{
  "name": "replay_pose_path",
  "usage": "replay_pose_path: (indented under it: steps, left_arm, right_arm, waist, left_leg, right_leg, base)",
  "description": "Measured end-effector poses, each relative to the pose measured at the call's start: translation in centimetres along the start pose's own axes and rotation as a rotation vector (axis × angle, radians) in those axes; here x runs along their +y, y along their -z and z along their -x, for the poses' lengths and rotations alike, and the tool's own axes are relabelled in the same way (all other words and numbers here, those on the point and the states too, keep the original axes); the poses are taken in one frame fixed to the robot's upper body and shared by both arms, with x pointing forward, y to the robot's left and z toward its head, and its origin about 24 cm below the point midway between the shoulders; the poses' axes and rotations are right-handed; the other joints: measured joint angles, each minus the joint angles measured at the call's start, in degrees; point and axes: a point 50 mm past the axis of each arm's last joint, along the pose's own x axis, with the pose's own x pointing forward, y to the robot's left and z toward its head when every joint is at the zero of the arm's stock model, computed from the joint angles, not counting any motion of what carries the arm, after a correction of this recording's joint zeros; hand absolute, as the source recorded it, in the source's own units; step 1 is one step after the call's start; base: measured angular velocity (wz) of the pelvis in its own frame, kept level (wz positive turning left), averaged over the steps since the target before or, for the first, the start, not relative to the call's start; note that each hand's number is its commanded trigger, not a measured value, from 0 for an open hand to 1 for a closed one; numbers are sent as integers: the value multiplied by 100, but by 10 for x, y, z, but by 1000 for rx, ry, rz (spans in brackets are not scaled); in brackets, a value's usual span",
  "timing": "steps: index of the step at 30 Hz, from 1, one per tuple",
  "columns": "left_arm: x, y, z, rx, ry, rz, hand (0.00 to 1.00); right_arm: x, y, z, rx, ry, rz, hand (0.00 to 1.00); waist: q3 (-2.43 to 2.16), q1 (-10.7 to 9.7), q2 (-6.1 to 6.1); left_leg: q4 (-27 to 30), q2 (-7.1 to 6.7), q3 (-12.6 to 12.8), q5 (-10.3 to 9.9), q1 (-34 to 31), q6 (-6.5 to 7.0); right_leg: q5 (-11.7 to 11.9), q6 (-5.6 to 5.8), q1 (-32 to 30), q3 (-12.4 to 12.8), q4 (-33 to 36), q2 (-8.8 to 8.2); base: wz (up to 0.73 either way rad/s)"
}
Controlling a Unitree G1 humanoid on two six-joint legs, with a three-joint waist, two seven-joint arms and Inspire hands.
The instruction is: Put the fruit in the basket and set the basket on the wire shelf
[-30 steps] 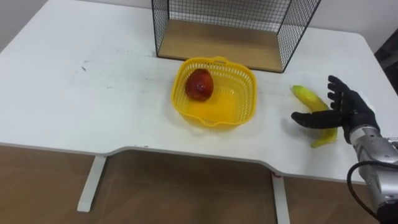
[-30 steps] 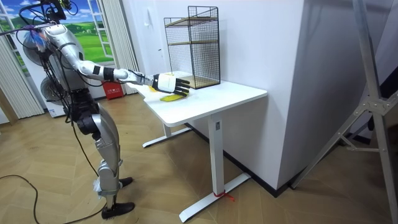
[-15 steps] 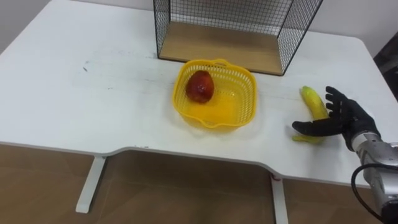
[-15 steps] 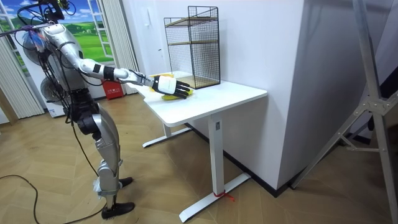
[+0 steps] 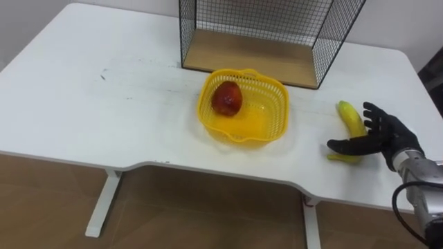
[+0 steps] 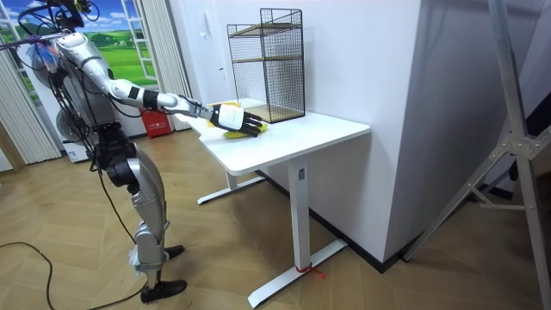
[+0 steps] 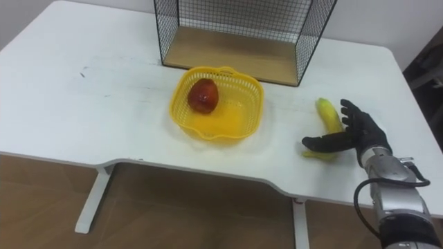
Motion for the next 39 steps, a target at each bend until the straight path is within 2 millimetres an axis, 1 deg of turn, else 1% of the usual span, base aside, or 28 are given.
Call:
replay_pose_path:
  steps: [3, 8, 13, 15, 18, 19, 20, 21, 22, 23, 25, 31, 39]
  left_arm:
    - [0, -1, 0, 8, 5, -10, 0]
    - [5, 0, 0, 30, 11, -13, 0]
    - [5, 1, -1, 44, 28, -12, 0]
    - [4, 0, -1, 45, 31, -11, 0]
    - [4, 4, 0, 61, 38, -11, 0]
    - [4, 4, 0, 63, 39, -11, 0]
    - [4, 4, 0, 62, 39, -16, 0]
    - [4, 3, 0, 62, 39, -16, 0]
    - [4, 3, 0, 61, 39, -16, 0]
    - [4, 2, 0, 58, 38, -16, 0]
    - [5, 0, 0, 48, 35, -16, 0]
    - [6, -9, -1, 23, 30, -17, 0]
    - [6, -11, -2, 21, 32, -19, 0]
  right_arm:
    - [-1, -2, 0, 3, -11, 59, 0]
    - [-3, -5, -2, 37, -48, 131, 0]
    - [-5, -7, -3, 65, -76, 187, 0]
    - [-6, -7, -3, 74, -85, 202, 0]
    - [-6, -7, -3, 83, -92, 220, 0]
    - [-6, -7, -3, 89, -93, 222, 15]
    - [-7, -6, -3, 92, -97, 219, 49]
    - [-7, -6, -2, 94, -99, 219, 75]
    - [-7, -6, -2, 97, -104, 228, 98]
    - [-7, -6, -2, 101, -105, 235, 100]
    - [-8, -5, -2, 105, -97, 251, 100]
    - [-22, -9, -1, 114, -32, 290, 100]
    - [-24, -7, -1, 146, -28, 282, 100]
  waist:
    - [-4, 3, -4]
    - [-45, 5, -55]
    - [-44, 0, -55]
    - [-33, 9, -38]
    - [-29, 10, -37]
    - [-30, 10, -45]
    - [-30, 10, -57]
    - [-28, 10, -61]
    - [-25, 9, -66]
    - [-19, 8, -70]
    - [-24, 6, -80]
    - [-14, 11, -85]
    - [2, 5, -78]
  left_leg:
    - [2, -1, -2, 0, -13, 0]
    - [1, -6, -14, 1, -8, 0]
    - [24, -10, -61, 0, -13, 0]
    - [27, -10, -70, 0, -11, -2]
    - [30, -14, -114, 0, -30, -3]
    - [35, -17, -112, 0, -32, -3]
    - [37, -19, -111, 0, -32, -3]
    - [37, -21, -112, 0, -31, -3]
    - [35, -23, -112, 0, -21, -3]
    - [26, -28, -117, -1, 4, -3]
    - [19, -35, -135, -2, 14, -4]
    - [-4, -27, -135, -8, 3, -14]
    - [-15, 0, -145, -27, -5, -44]
  right_leg:
    - [-2, -1, -11, 2, -2, 0]
    - [-15, -5, 1, -1, 4, 0]
    - [-14, -5, 29, -55, 18, -2]
    - [-15, -6, 33, -64, 21, -2]
    - [-18, -10, 32, -79, 20, -2]
    - [-19, -11, 37, -94, 5, -1]
    - [-21, -13, 41, -104, -6, -1]
    - [-21, -13, 47, -108, -13, -1]
    - [-22, -11, 63, -112, -25, -1]
    - [-22, -10, 100, -125, -69, -1]
    - [-23, -8, 99, -137, -94, 1]
    - [-26, -9, 96, -135, -95, 9]
    - [-31, -19, 86, -139, -66, 36]
  base:
    - [0]
    - [0]
    - [4]
    - [2]
    - [3]
    - [5]
    - [5]
    - [0]
    - [3]
    - [3]
    - [5]
    - [1]
    - [0]
